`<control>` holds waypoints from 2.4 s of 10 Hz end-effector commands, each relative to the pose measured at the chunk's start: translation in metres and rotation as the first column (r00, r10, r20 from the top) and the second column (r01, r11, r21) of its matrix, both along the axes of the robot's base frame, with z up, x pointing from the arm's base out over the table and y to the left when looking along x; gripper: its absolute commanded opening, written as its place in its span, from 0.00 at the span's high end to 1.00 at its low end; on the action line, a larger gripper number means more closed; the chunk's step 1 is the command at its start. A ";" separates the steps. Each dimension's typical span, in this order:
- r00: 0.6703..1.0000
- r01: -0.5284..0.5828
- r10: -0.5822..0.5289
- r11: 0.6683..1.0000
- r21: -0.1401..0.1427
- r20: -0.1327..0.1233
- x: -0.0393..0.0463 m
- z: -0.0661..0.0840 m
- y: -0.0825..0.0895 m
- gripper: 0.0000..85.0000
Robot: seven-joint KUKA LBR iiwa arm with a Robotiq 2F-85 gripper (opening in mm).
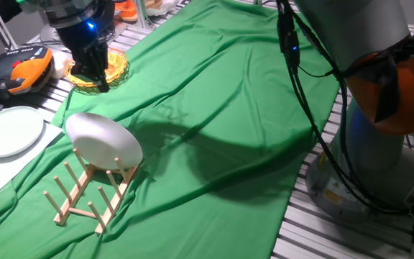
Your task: Put the dish on the dish rack
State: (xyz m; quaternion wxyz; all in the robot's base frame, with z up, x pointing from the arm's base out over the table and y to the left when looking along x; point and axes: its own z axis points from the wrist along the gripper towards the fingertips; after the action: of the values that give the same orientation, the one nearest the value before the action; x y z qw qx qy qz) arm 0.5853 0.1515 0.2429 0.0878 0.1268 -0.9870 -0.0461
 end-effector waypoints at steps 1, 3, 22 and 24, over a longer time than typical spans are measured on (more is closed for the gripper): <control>1.000 -0.002 0.002 1.000 -0.001 -0.001 -0.0005 0.000 0.000 1.00; 1.000 -0.007 0.007 1.000 -0.003 0.017 -0.0062 -0.005 -0.006 1.00; 1.000 -0.014 0.014 1.000 0.018 0.002 -0.0041 -0.010 -0.004 1.00; 1.000 -0.014 0.014 1.000 0.020 0.002 -0.0036 -0.010 -0.002 1.00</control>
State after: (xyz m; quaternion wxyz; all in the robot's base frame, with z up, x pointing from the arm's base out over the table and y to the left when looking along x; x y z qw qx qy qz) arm 0.5819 0.1493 0.2323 0.0855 0.1344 -0.9857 -0.0550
